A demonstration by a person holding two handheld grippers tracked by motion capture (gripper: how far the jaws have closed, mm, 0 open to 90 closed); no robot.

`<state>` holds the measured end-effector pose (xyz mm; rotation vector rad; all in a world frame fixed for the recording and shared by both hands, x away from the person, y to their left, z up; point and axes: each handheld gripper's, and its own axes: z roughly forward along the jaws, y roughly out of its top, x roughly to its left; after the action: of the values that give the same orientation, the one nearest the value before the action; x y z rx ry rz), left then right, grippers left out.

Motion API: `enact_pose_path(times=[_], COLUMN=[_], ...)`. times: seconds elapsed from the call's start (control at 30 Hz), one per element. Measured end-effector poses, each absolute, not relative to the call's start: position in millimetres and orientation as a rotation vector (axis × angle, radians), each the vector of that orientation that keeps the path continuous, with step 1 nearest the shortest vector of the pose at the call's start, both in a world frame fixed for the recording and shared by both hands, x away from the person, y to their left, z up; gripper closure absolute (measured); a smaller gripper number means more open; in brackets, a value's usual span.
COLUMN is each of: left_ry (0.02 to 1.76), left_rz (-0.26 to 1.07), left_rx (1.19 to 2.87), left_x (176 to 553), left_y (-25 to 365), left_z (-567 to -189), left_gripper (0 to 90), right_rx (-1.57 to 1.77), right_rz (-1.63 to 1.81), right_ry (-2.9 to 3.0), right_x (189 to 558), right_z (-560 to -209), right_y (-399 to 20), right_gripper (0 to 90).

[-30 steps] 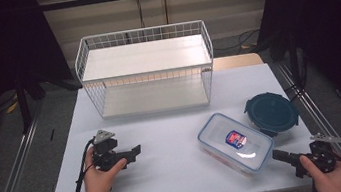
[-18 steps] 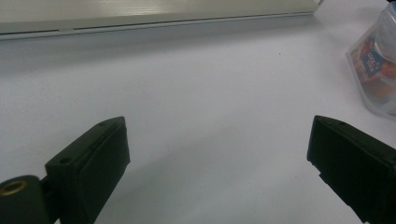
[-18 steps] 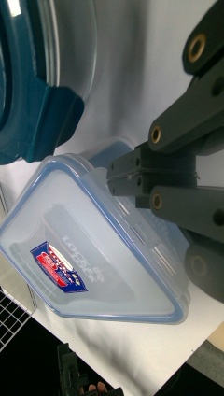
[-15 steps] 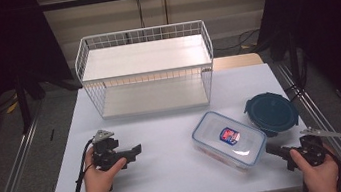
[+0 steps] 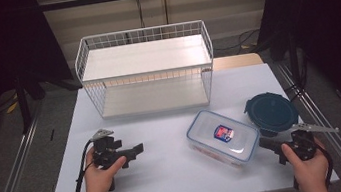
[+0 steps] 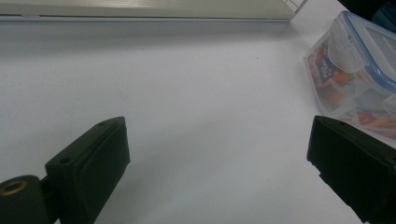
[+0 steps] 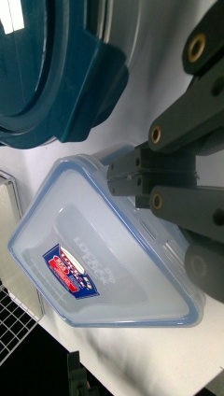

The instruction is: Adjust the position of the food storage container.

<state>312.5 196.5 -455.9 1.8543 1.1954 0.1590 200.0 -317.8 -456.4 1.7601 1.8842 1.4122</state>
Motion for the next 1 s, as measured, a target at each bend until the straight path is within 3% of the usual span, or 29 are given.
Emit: enact_pose_path(times=[1.0], left_ry=[1.179], left_rz=[0.137], left_rx=[1.845], left_x=[313.5], left_y=[201.8], left_z=[-452.3], left_gripper=[5.6], right_rx=[1.685], right_rz=[1.380], right_ry=[1.854], right_x=[245.0], right_z=[-453.0], right_y=[-268.8], right_gripper=[90.0])
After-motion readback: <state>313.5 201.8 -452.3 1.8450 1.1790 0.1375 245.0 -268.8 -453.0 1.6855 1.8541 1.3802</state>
